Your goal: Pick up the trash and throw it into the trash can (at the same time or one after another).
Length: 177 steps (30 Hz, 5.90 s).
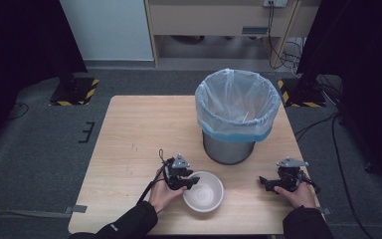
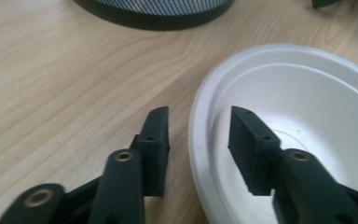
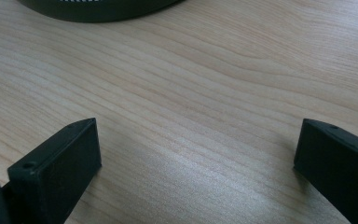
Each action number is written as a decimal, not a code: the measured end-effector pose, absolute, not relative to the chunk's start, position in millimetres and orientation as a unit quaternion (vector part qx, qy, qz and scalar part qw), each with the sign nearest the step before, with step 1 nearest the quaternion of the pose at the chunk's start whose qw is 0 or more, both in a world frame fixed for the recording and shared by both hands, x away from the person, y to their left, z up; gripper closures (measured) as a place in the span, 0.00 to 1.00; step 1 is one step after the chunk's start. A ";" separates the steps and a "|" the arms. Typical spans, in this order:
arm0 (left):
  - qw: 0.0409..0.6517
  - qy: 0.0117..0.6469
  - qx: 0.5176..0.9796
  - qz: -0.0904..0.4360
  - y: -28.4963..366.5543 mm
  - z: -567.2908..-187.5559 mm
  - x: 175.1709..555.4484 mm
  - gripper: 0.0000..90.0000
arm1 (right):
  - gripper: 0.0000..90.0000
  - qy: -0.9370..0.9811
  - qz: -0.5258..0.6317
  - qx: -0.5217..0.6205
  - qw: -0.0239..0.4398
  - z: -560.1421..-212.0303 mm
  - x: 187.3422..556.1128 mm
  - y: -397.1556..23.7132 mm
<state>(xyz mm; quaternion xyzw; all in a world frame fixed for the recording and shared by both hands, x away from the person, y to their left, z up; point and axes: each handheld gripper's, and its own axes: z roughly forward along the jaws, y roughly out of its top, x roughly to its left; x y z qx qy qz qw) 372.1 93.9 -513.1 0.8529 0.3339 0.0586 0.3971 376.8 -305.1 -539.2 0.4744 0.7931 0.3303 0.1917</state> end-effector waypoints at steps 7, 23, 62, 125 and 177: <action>0.397 0.338 0.852 0.044 93.9 -511.6 371.2 0.84 | 0.01 0.793 0.330 0.474 0.192 -539.1 376.9 -305.2; 0.447 0.325 0.831 0.068 106.9 -472.2 359.9 0.92 | 0.01 0.793 0.330 0.474 0.192 -539.2 376.8 -305.2; 0.589 0.325 0.710 0.209 174.7 -354.5 347.5 0.92 | 0.01 0.793 0.330 0.474 0.192 -539.2 376.8 -305.1; 0.641 0.288 0.636 0.319 49.8 -264.4 463.4 0.92 | 0.01 0.792 0.331 0.474 0.192 -539.3 377.0 -305.1; 0.401 0.394 0.813 0.153 205.0 -488.9 342.3 0.19 | 0.01 0.793 0.330 0.474 0.191 -539.2 376.9 -305.2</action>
